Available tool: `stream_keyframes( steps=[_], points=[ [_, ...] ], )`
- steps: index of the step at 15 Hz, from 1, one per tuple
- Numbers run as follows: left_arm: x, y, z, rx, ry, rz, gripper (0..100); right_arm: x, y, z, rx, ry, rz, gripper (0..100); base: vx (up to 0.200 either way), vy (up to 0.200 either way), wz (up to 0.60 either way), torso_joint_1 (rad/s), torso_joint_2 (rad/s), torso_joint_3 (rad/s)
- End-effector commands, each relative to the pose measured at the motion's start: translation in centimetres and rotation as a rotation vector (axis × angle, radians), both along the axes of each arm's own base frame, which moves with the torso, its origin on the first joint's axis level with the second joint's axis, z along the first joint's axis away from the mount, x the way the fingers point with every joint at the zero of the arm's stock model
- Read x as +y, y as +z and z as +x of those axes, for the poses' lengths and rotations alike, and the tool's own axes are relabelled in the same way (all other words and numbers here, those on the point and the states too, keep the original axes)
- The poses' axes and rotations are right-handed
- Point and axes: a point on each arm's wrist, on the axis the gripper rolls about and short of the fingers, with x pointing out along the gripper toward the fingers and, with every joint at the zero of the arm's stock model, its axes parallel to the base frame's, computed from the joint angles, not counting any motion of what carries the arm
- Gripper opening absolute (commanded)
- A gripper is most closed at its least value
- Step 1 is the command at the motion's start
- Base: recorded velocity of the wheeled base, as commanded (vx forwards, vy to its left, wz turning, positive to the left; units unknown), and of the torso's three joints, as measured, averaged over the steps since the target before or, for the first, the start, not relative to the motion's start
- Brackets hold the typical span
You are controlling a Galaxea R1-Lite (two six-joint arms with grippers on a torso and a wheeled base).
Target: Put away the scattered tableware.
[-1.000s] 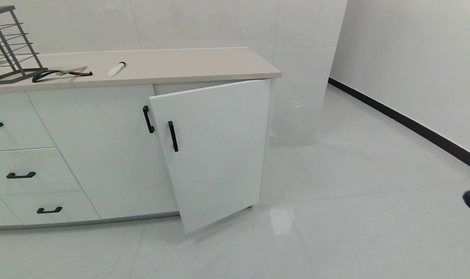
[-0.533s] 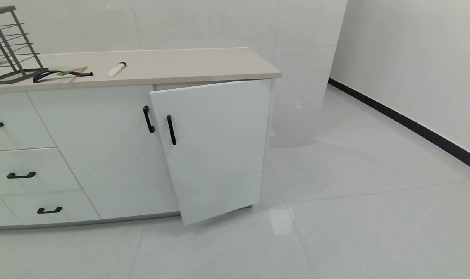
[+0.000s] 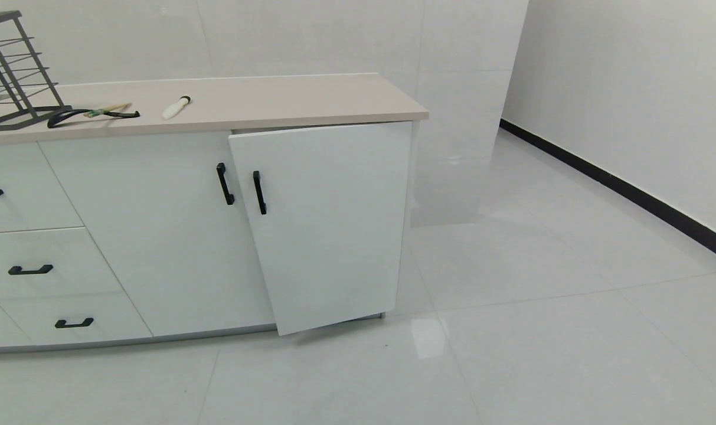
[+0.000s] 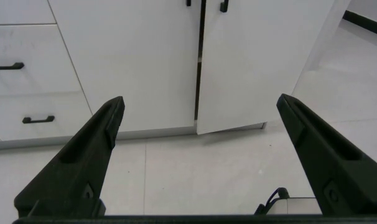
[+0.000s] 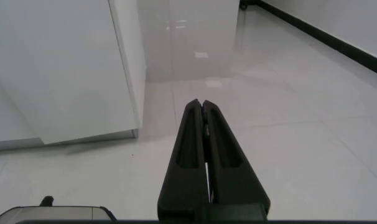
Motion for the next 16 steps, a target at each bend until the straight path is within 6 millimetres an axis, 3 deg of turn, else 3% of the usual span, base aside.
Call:
stream_keyframes(
  steps=[1, 8, 16],
  points=[
    [0.00, 0.00, 0.00, 0.000, 0.001, -0.001, 100, -0.02, -0.08, 0.00, 0.008, -0.007, 0.015, 0, 0.000, 0.200, 0.00, 0.002, -0.01, -0.002],
    [0.00, 0.00, 0.00, 0.000, -0.001, 0.001, 100, -0.01, -0.09, 0.01, 0.011, -0.004, 0.018, 0, 0.000, 0.200, 0.09, 0.001, 0.00, 0.002],
    [0.00, 0.00, 0.00, 0.000, 0.001, 0.001, 100, -0.01, -0.09, 0.01, 0.011, -0.004, 0.019, 0, 0.000, 0.000, 0.60, 0.002, 0.00, 0.002]
  ],
)
